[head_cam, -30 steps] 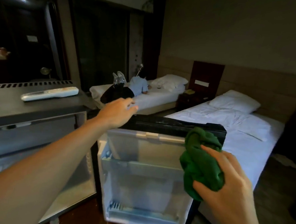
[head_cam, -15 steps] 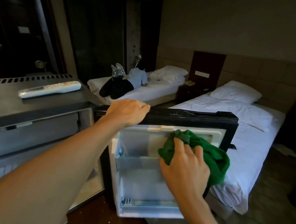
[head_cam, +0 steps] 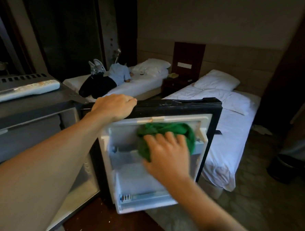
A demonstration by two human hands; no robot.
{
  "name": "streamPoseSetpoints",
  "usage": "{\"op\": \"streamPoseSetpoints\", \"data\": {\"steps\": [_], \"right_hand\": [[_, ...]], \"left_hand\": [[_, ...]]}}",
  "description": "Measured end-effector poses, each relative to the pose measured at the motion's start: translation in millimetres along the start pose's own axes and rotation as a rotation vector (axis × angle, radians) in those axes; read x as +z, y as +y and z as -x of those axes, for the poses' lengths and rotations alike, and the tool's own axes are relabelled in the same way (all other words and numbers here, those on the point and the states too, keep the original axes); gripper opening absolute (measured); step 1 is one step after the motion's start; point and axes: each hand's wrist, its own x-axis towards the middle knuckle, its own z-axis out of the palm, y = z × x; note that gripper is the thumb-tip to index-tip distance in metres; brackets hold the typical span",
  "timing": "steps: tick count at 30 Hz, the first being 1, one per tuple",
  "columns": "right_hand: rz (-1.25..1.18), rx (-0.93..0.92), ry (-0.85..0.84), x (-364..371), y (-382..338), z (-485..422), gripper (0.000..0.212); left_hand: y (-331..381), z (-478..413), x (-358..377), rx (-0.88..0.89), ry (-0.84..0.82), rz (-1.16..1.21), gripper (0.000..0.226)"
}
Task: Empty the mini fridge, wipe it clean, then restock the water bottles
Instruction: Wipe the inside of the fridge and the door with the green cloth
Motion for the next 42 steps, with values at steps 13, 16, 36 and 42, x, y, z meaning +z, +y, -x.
{"op": "streamPoseSetpoints", "data": {"steps": [13, 16, 36, 42], "right_hand": [[-0.23, 0.204, 0.081, 38.1, -51.3, -14.5, 0.04], [-0.218, 0.014, 0.098, 42.2, -82.9, -11.8, 0.042], [-0.183, 0.411, 0.237, 49.5, 39.1, -9.6, 0.048], [-0.478, 0.419, 0.393, 61.8, 45.6, 17.7, 0.048]], "left_hand": [[3.5, -10.7, 4.5, -0.032, 0.068, -0.012, 0.031], [2.2, -13.4, 7.2, -0.071, 0.071, -0.021, 0.035], [-3.2, -15.7, 15.1, -0.055, 0.152, -0.033, 0.052], [-1.4, -11.9, 20.2, -0.042, 0.216, -0.051, 0.056]]}}
